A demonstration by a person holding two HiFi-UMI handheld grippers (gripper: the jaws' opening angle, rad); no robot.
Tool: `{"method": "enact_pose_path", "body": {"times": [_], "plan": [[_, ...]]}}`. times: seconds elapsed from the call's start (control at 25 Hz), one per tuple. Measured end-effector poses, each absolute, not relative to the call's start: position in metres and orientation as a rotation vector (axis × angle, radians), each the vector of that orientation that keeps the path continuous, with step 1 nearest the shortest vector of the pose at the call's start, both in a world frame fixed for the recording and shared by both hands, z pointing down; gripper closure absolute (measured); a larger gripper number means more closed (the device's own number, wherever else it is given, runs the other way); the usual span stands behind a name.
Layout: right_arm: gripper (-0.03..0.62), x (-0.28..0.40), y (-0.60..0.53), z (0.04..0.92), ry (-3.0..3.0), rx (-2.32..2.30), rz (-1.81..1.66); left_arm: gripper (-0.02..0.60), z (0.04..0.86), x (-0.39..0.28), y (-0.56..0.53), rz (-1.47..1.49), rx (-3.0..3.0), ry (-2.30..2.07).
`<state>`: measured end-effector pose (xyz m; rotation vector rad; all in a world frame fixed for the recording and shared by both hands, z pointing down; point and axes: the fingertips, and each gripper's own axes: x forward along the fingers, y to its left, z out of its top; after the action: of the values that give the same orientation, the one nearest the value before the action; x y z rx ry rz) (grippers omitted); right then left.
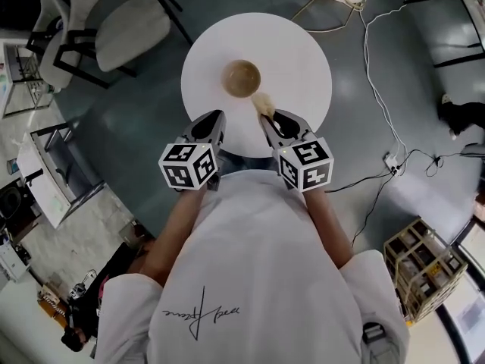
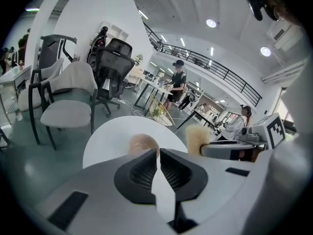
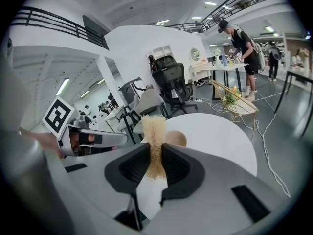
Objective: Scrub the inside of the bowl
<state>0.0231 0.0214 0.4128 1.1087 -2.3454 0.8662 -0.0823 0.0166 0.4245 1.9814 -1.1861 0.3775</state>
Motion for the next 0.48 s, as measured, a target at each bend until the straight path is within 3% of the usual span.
{"method": "enact_pose_path", "body": {"times": [0.48], "plan": [[0.511, 0.018, -0.004, 0.432, -2.277, 1.148, 0.915, 0.574, 0.444, -0.104, -0.019, 0.349, 1.894, -1.219]]}}
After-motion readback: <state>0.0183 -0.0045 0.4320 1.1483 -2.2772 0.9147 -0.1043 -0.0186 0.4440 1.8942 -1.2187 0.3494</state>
